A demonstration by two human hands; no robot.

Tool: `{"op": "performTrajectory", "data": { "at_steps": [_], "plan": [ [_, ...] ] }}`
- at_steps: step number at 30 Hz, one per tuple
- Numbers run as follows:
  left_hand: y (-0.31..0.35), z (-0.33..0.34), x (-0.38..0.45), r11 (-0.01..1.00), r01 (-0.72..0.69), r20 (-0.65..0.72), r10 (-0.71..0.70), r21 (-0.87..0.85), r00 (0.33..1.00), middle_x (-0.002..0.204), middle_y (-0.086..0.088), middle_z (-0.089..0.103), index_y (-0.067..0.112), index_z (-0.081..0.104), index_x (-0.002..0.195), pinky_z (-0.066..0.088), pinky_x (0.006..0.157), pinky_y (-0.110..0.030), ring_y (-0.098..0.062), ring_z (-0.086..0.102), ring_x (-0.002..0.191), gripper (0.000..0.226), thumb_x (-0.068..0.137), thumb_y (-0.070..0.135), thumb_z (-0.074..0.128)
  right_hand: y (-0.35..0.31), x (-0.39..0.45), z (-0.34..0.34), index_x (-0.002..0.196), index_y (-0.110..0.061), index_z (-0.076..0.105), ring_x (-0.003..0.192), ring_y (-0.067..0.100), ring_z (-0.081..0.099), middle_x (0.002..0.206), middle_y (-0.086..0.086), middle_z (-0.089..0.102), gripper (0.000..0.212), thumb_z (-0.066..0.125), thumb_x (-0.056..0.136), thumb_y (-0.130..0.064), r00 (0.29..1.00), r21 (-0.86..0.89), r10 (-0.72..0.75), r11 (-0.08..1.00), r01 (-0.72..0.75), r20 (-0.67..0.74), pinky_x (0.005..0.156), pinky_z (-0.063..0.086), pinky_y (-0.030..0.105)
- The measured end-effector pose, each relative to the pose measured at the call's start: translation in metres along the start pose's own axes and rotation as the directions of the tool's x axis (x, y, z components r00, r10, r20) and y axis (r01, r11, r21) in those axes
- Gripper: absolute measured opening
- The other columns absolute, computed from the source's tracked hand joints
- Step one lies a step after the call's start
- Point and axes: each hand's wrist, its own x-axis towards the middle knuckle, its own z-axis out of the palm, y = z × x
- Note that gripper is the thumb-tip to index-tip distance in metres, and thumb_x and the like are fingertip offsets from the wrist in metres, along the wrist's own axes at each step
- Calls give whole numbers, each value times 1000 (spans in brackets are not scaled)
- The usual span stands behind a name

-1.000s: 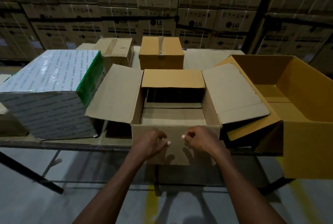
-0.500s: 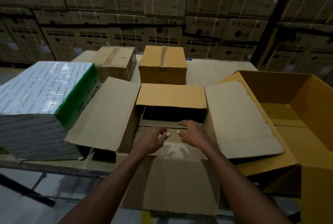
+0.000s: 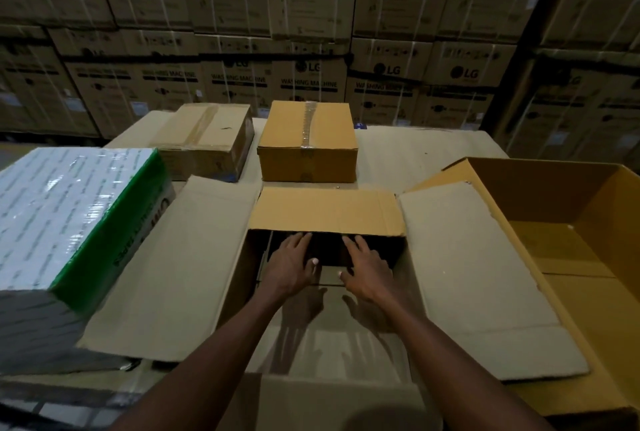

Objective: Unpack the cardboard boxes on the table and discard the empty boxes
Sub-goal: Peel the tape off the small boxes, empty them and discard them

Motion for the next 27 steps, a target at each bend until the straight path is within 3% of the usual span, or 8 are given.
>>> {"op": "performTrajectory", "data": {
  "at_steps": [4,9,13,19,23,27],
  "plan": [
    [0,-21,20,998,-63,-173,62,2,983,166,-4,24,26,17,161,31,119,-48,-26,22,152,76,98,47,53,-7,20,-13,163,-37,5,146,32,31,171,2,6,88,63,97,-38,972,63,-8,998,24,-236,115,35,50],
    [0,-55,76,995,-103,-201,104,15,974,168,0,19,32,7,161,27,121,-55,-28,18,153,81,97,47,54,-22,67,-50,162,-39,1,144,35,35,171,3,5,92,65,96,-35,945,97,-24,994,58,-325,115,37,50],
    [-12,-66,124,995,-96,-126,99,29,987,170,4,11,33,3,162,27,120,-56,-31,15,154,84,96,45,54,-29,117,-67,162,-42,-4,149,38,29,172,-4,-7,97,67,96,-31,959,57,-24,998,41,-282,115,37,52],
    [-34,-51,169,997,-51,29,50,50,998,170,3,8,32,6,162,16,122,-57,-30,10,155,83,97,43,58,-29,169,-60,163,-39,0,157,37,3,172,-3,-10,94,66,97,-23,984,70,34,997,-22,-173,124,13,57],
    [-47,-38,188,997,-34,66,29,68,997,169,1,14,31,15,160,12,122,-57,-30,12,154,78,96,43,59,-21,188,-42,164,-35,8,157,36,-1,172,1,-3,87,64,98,-27,992,44,70,997,-66,-101,125,8,56],
    [-55,-27,197,994,-14,95,4,104,996,165,2,22,31,24,156,12,121,-60,-28,14,153,71,95,46,58,-12,200,-27,160,-31,22,156,34,8,169,3,15,79,67,95,-31,992,-3,68,998,-69,-104,124,13,60]
  ]
}}
